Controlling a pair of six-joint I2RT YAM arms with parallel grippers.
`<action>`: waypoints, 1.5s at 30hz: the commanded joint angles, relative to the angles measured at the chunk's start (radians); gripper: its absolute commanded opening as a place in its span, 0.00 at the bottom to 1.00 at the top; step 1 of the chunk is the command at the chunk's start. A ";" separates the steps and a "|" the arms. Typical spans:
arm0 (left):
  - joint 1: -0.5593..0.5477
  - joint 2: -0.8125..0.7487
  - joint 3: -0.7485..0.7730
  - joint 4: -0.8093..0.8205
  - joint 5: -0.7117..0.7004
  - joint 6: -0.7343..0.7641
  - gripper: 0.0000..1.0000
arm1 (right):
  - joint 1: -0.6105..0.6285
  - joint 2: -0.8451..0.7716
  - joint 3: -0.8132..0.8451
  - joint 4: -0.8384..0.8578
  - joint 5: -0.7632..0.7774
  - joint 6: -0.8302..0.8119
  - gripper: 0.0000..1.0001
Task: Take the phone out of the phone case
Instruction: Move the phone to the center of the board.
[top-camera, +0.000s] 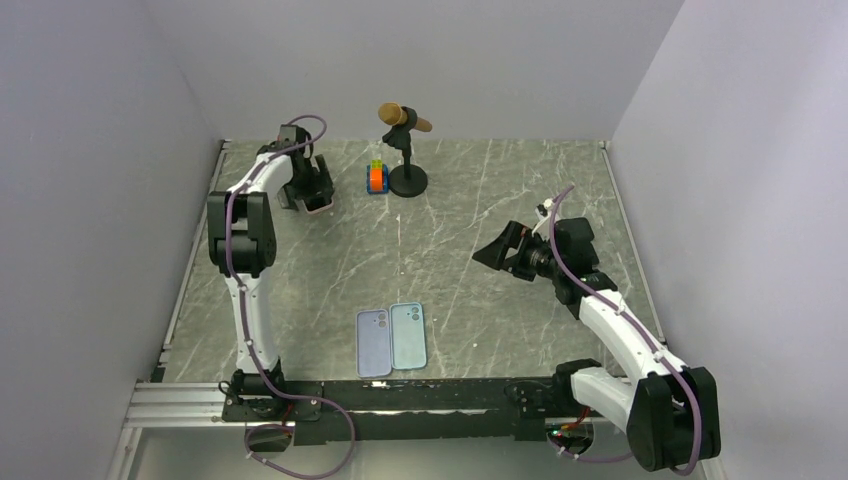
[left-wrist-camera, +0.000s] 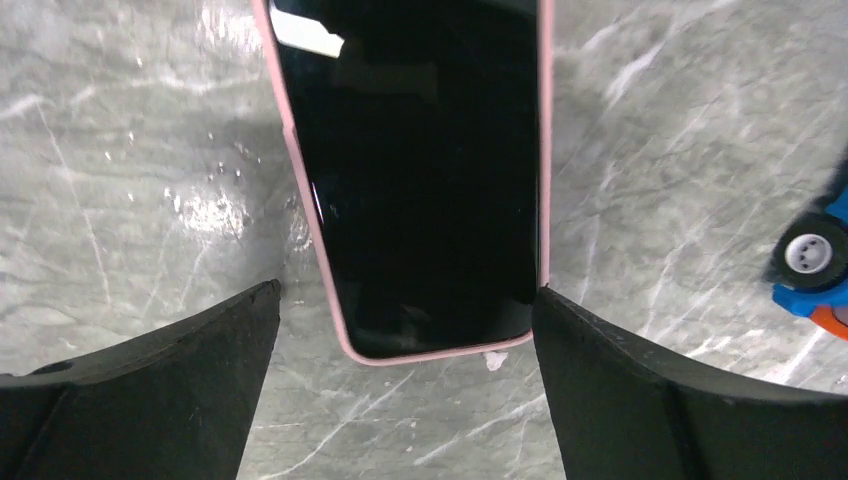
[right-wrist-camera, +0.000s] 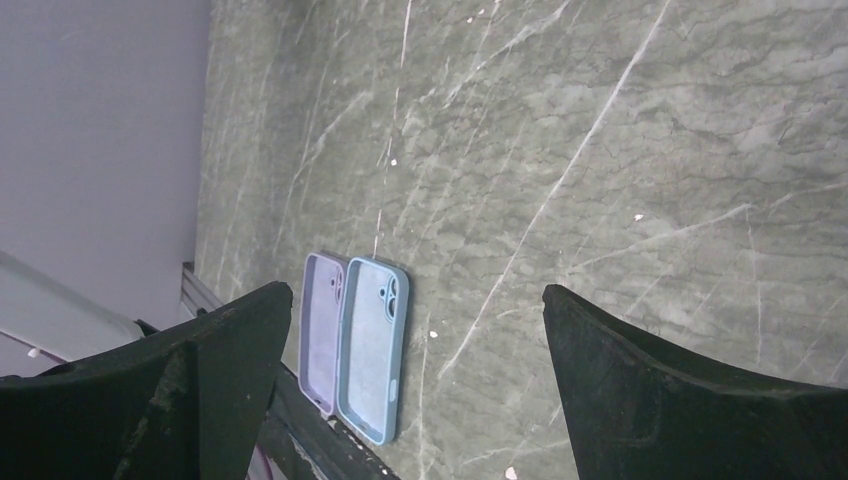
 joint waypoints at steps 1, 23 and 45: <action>0.004 0.043 0.128 -0.103 0.042 0.077 0.99 | 0.002 -0.014 -0.021 0.063 -0.019 0.018 1.00; -0.040 0.157 0.297 -0.360 -0.124 -0.106 0.67 | 0.002 -0.042 -0.007 0.030 0.009 0.051 1.00; -0.122 -0.131 -0.125 -0.342 -0.193 -0.119 0.99 | 0.003 -0.061 -0.026 0.030 0.004 0.043 1.00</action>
